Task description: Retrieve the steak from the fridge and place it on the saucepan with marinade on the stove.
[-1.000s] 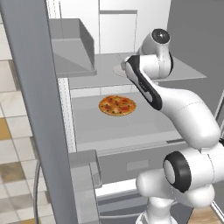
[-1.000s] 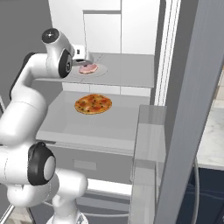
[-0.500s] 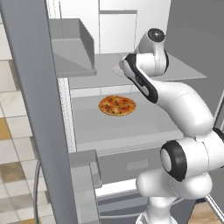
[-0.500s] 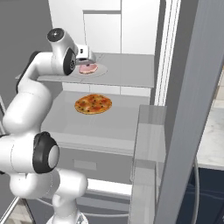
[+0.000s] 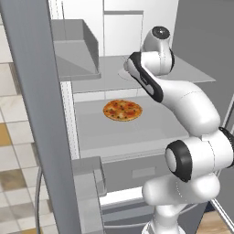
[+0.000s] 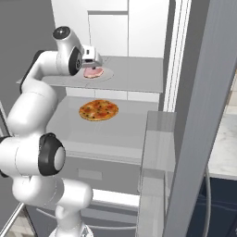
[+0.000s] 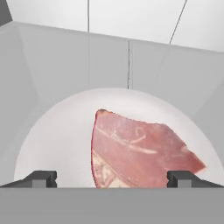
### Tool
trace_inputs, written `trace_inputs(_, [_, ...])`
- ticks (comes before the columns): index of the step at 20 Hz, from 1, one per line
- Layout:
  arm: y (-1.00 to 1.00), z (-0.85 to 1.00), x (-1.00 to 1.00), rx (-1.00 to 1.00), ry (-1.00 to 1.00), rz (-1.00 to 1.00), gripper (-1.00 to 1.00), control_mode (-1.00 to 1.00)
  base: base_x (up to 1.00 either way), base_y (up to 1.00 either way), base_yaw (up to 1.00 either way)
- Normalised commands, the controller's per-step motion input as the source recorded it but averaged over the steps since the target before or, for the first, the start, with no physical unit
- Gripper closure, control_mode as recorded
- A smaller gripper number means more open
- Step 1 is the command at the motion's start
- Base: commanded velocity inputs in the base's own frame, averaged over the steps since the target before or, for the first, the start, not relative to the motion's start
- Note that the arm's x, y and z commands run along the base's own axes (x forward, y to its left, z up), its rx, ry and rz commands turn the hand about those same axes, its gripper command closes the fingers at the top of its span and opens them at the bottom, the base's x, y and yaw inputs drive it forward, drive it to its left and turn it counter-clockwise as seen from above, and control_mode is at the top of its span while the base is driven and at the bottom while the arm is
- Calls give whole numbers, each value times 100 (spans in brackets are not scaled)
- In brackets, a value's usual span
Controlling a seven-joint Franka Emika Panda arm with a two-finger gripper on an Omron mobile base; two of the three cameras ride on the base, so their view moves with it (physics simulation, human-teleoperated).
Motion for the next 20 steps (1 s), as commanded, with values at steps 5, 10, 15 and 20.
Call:
trace_inputs(5, [0,-5,6,0,3,0,-100,-100,0,0,0])
trace_inputs(10, [0,-14,0,0,0,0,-100,-100,0,0,0])
trace_inputs(15, [0,-13,5,0,0,0,-100,-100,0,0,0])
trace_inputs(20, [0,-12,13,0,0,0,-100,-100,0,0,0])
